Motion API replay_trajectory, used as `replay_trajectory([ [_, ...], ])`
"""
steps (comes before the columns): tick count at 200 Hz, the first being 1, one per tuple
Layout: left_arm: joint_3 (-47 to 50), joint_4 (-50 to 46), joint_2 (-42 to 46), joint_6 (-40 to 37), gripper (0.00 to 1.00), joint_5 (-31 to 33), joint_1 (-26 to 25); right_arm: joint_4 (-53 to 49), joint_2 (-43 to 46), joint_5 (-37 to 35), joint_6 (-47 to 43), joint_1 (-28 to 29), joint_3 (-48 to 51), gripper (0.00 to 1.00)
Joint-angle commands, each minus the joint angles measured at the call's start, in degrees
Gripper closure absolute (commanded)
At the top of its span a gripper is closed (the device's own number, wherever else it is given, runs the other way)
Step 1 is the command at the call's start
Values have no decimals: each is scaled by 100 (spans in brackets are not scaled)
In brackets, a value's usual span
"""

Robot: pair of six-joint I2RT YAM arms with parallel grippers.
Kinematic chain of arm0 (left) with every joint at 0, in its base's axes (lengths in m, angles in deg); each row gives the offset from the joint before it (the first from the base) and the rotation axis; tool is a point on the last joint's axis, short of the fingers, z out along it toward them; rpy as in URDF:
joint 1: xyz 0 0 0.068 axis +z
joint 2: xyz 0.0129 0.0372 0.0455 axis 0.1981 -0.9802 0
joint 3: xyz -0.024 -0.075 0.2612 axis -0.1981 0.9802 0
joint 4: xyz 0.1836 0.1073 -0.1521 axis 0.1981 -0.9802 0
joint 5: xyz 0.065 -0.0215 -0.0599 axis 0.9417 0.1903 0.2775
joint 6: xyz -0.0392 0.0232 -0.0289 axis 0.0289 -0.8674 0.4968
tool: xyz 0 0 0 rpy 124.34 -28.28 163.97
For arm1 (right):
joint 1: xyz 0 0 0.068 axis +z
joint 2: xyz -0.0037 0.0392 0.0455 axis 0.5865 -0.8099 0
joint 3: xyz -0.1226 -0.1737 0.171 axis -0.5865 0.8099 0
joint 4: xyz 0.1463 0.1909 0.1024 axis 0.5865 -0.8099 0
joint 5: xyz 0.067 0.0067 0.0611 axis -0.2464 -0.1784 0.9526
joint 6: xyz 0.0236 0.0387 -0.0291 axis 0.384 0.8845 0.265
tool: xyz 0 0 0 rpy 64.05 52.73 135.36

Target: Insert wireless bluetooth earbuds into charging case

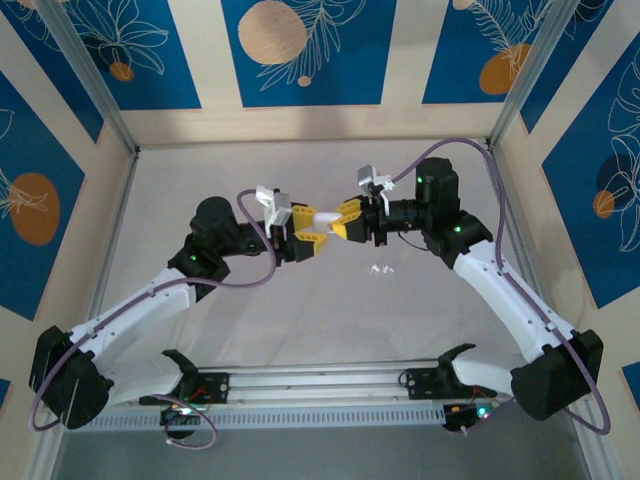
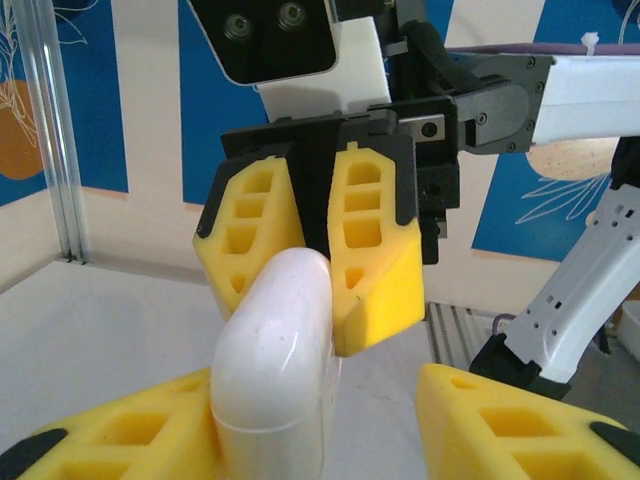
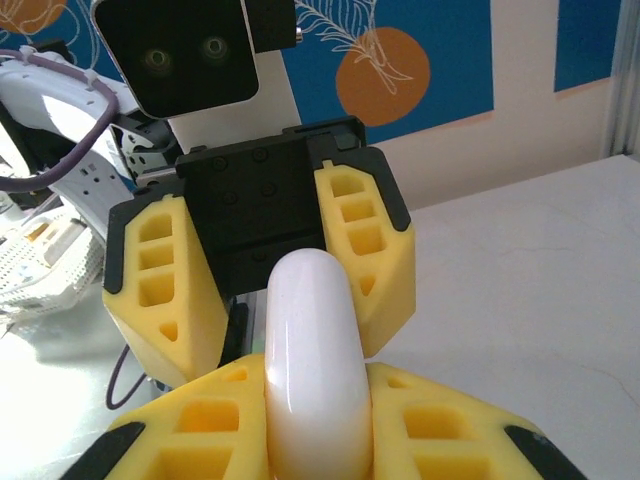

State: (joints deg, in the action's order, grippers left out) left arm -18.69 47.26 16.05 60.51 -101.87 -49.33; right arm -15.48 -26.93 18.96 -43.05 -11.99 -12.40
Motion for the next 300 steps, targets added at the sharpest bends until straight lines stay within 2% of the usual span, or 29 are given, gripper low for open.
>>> replay_trajectory([
  [1,-76,-114,154,-223,50,-204,-68,180,40,167,124,-63,-67,86],
  [49,-190,486,-174,292,52,-360,-70,654,49,244,461,-37,95,85],
  [97,-208,680,-245,418,62,-394,-78,577,90,172,379,7,117,85],
  [168,-144,969,-240,633,61,-397,-74,543,110,154,250,12,148,85],
  [199,-206,863,-299,614,69,-433,-73,584,122,124,247,31,152,84],
  [226,-197,799,-281,537,77,-319,-75,506,182,-31,179,36,193,80],
  [247,-136,748,-199,378,83,-205,-76,442,272,-435,372,35,240,72],
  [267,-98,594,-118,170,84,-178,-78,240,263,-955,929,-62,126,62],
  [300,-98,441,-54,-44,85,-158,-79,-266,4,-1007,1582,-302,-236,52],
])
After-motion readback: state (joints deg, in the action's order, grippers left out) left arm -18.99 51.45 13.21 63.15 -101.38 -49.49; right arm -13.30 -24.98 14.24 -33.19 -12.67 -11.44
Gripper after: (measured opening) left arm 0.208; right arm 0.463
